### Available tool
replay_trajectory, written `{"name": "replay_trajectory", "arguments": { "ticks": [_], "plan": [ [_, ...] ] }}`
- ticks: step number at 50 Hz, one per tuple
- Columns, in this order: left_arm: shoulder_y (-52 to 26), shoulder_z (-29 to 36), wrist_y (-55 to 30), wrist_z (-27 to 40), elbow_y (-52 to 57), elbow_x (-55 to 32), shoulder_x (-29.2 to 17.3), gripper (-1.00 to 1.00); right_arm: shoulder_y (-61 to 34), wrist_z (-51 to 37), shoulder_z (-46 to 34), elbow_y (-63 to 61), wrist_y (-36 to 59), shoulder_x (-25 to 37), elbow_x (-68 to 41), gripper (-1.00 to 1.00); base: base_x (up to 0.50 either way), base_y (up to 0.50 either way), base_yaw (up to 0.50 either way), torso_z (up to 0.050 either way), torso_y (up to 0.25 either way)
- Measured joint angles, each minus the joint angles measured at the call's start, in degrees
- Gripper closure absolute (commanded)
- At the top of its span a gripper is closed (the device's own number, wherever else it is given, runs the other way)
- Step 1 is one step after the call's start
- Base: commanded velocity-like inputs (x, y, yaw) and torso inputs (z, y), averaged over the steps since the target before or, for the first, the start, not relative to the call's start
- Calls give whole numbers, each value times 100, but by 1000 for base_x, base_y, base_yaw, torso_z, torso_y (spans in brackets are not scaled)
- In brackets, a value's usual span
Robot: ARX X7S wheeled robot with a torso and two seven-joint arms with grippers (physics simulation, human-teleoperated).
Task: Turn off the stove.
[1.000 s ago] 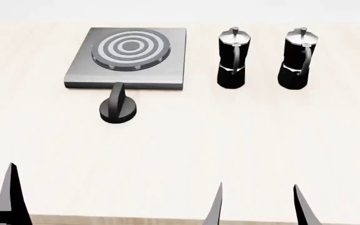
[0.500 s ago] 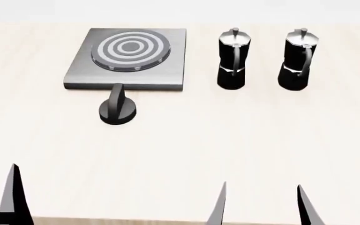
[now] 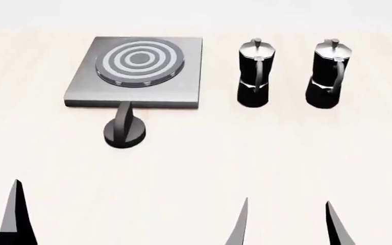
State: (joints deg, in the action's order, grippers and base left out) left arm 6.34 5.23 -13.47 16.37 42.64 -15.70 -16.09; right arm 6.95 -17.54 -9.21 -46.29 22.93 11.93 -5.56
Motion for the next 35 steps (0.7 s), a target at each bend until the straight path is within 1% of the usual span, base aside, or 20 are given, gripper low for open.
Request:
{"name": "replay_trajectory", "arguments": {
  "ticks": [35],
  "plan": [
    [6, 98, 83, 105, -32, -72, -120, -100, -14, -101, -65, 18, -29, 110, -122, -100, 192, 0, 0, 0, 0]
  ]
}}
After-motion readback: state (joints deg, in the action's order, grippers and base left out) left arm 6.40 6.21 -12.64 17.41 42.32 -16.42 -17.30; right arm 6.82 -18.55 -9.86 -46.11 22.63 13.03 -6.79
